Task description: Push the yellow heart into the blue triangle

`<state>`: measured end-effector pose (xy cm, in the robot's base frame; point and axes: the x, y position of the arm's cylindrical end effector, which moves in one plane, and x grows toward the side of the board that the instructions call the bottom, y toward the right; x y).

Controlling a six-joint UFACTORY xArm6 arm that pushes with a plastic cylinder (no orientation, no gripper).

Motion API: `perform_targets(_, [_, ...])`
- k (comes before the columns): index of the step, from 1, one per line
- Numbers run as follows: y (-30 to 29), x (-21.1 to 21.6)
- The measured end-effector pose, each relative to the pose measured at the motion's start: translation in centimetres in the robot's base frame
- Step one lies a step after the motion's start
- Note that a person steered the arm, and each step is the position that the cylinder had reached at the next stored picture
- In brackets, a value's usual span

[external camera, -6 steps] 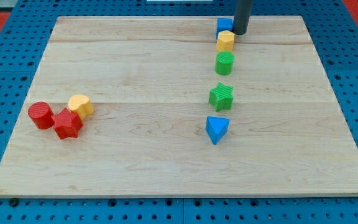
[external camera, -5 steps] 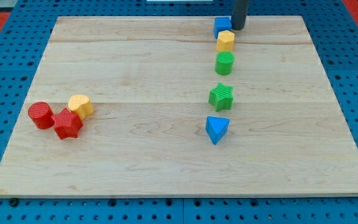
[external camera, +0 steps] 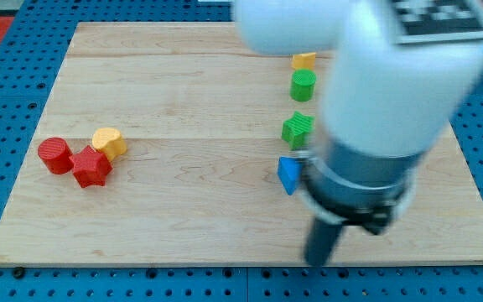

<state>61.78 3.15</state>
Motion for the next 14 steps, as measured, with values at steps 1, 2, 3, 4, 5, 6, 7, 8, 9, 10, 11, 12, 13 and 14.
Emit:
perform_targets(1, [-7.0,-3.5])
perform_targets(2, [-12.8,-8.9])
perform_targets(3, [-15.5,-16.9])
perform_targets(4, [-20.2,-21.8])
perform_targets(5, [-24.4,-20.6])
perform_targets(6, [-25.1,-17.2])
perform_targets(7, [-25.1,-16.1])
perform_targets(8, [-17.6,-16.3])
perform_targets(9, [-14.1,-14.7])
perform_targets(10, [-12.2,-14.0])
perform_targets(11, [-7.3,-14.0])
perform_targets(12, [-4.9,-13.0])
perform_targets(13, [-3.7,-12.9])
perform_targets(14, [-1.6,-12.9])
